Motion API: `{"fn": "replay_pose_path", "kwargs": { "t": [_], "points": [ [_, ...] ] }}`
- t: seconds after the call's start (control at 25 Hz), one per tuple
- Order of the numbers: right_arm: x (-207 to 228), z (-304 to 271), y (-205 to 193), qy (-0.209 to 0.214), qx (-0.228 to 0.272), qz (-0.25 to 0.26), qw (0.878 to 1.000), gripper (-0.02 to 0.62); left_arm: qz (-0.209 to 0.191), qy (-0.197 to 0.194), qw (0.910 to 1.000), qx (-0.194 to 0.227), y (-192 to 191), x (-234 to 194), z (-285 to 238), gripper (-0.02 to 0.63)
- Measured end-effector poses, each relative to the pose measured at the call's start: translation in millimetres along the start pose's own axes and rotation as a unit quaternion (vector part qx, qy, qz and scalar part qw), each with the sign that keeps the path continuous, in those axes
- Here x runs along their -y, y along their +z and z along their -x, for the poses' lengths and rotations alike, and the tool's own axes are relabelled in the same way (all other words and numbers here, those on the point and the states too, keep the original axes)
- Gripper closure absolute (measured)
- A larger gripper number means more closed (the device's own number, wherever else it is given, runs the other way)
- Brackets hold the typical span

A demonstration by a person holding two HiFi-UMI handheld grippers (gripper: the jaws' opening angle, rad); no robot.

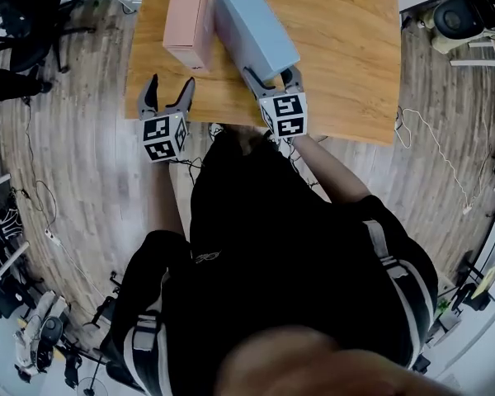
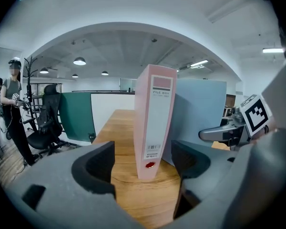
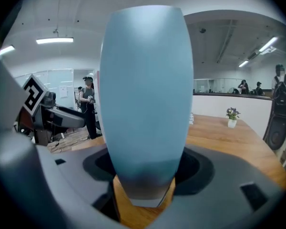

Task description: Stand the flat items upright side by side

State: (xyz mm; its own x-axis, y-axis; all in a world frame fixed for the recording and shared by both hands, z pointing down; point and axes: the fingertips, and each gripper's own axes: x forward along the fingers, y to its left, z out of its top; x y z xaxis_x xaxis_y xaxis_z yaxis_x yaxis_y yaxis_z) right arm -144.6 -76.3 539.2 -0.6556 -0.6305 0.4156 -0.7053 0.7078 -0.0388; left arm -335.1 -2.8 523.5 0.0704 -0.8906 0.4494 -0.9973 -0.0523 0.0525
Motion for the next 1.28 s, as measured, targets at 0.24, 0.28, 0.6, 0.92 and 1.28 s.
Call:
{"fn": "replay_pose_path", "kwargs": {
  "t": [0.24, 0.28, 0.6, 0.92, 1.28],
  "points": [
    [-24, -2, 2, 0.022, -0.007, 0.002, 1.000, 0.260, -0.050, -0.129, 0.9903, 0.010, 8, 1, -10, 0.225],
    [-27, 0, 2, 0.037, -0.006, 0.003, 0.999, 0.252, -0.060, -0.152, 0.9864, 0.013, 11, 2, -12, 0.225],
    [-25, 23, -12, 0.155, -0.039, 0.072, 0.985, 0.246, -0.111, -0.229, 0.9670, 0.012, 23, -7, -52, 0.225],
    [-30, 19, -11, 0.149, -0.065, 0.093, 0.982, 0.302, -0.132, -0.308, 0.9420, 0.021, 37, 18, -61, 0.221],
    [-39, -21, 9, 0.114, -0.034, 0.078, 0.990, 0.287, -0.126, -0.335, 0.9336, 0.018, 36, 27, -74, 0.215]
  ]
}}
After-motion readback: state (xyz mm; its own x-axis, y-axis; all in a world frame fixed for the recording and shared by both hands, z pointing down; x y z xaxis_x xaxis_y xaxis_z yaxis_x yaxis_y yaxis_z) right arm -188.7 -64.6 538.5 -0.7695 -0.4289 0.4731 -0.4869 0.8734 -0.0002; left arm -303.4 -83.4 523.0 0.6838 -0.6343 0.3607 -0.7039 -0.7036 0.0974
